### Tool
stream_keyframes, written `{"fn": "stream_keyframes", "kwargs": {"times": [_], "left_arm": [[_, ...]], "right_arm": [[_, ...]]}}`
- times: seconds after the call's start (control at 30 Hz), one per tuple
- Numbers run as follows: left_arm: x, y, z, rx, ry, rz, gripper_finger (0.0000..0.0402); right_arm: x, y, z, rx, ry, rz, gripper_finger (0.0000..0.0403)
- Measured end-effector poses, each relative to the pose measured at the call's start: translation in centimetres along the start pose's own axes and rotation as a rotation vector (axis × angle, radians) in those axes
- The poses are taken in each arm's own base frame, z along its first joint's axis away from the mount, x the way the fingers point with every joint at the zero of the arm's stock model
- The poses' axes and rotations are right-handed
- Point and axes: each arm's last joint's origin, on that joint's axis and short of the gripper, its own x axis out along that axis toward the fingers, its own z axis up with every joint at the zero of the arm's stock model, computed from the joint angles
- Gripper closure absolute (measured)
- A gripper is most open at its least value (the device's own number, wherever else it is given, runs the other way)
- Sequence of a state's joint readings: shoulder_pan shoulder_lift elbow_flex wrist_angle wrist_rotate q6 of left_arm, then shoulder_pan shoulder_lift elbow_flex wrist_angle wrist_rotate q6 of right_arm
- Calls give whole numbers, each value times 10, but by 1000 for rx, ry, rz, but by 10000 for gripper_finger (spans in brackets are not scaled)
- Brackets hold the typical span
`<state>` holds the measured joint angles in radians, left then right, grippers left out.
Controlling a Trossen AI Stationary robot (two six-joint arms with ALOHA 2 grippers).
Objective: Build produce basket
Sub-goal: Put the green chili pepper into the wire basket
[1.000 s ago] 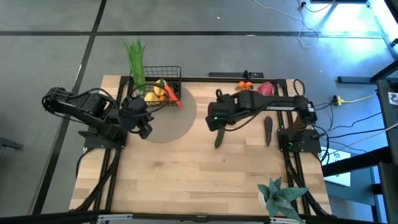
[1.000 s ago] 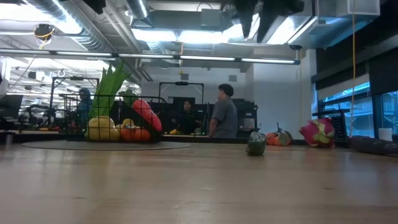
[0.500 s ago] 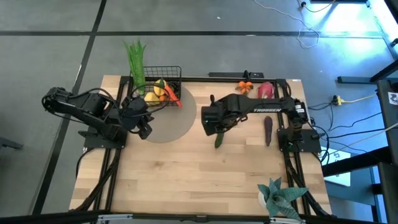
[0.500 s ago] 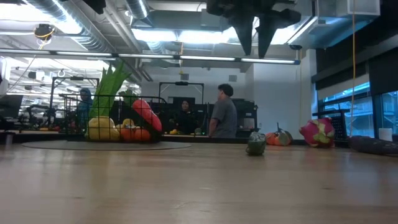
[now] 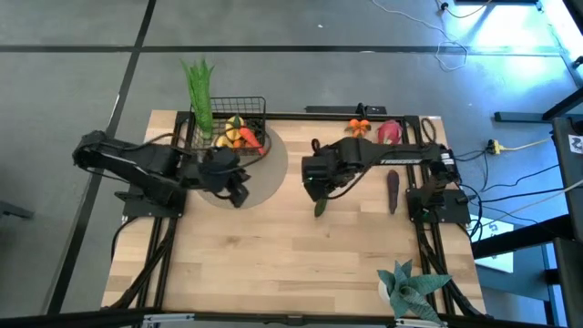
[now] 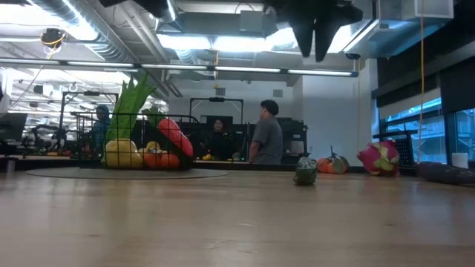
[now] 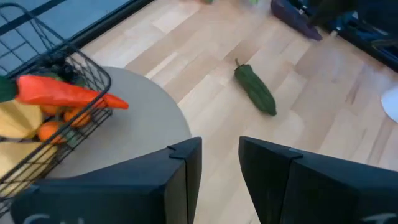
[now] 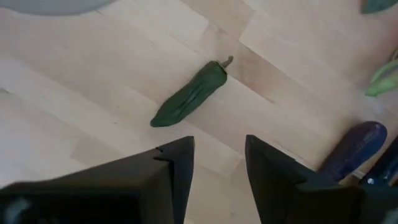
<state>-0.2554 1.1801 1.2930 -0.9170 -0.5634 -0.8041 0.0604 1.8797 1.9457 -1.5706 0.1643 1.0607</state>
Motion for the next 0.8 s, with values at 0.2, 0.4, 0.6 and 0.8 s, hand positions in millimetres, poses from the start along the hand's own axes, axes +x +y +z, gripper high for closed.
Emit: {"fn": "stream_keyframes", "kwargs": {"times": [0.2,0.4,0.6,0.8], "left_arm": [[31,-10,2,-51,15,39,307],[73,-27,6,-160,39,-24,307],[122,-47,5,-207,14,-95,307],[171,-60,-5,-222,30,-158,307]], "right_arm": [[-45,-22,-23,-53,-68,116,271],[-85,-51,-45,-151,-217,192,271],[-118,-85,-61,-234,-351,255,271],[-139,-119,-69,-269,-433,309,271]]}}
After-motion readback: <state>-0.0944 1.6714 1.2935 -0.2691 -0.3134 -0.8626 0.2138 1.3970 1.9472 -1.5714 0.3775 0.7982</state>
